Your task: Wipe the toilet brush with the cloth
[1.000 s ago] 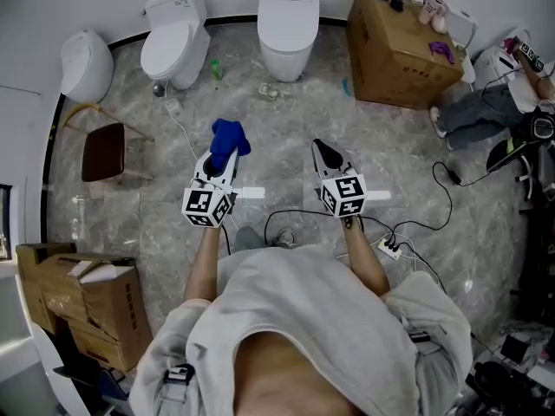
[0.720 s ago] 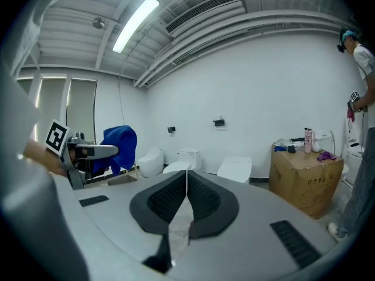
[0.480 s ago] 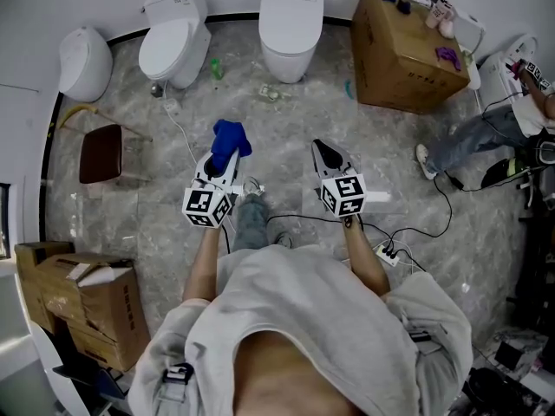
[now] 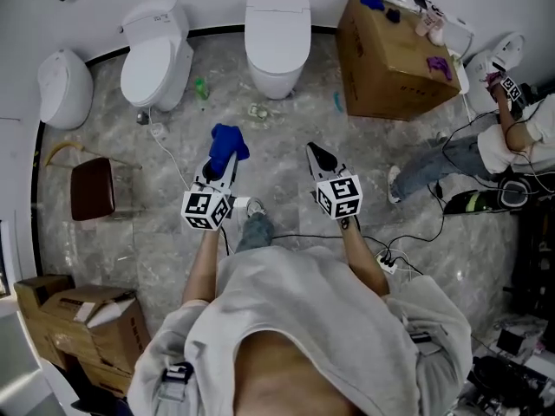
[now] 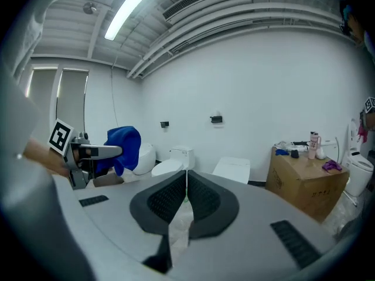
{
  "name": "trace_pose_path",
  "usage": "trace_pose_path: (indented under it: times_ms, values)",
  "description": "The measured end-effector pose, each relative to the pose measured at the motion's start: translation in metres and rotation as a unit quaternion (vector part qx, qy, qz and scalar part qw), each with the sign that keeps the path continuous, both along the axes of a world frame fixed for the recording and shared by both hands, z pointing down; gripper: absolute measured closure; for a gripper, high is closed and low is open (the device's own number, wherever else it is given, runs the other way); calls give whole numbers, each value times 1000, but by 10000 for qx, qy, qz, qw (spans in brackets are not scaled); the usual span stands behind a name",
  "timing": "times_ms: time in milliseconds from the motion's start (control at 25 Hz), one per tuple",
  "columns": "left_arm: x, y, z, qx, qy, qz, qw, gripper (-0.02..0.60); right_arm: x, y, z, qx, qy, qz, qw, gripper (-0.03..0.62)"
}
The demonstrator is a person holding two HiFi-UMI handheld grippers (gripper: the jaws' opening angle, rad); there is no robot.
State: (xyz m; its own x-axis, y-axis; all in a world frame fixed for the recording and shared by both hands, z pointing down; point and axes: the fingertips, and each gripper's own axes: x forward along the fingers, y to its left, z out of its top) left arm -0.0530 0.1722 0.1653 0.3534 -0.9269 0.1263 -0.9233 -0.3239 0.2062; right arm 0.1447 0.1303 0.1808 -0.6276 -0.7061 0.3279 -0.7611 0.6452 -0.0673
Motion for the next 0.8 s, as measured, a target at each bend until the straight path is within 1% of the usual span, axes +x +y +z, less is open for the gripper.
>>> trace_pose_path:
  times_ms: [200, 400, 560, 800]
  values:
    - [-29, -62, -2, 36, 101, 164, 9998, 462, -26, -58, -10, 53, 55, 192, 9998, 562]
    - [-57, -113, 4, 9, 194, 286, 9994, 462, -54, -100, -6, 11, 158, 295, 9994, 562]
    - [-72, -139, 14, -97, 226, 430, 9988, 462, -73, -122, -3, -20, 213, 357, 9991, 562]
    - [-74, -163, 27, -250, 215, 649, 9973, 463, -72, -141, 8, -190, 313, 495, 9981, 562]
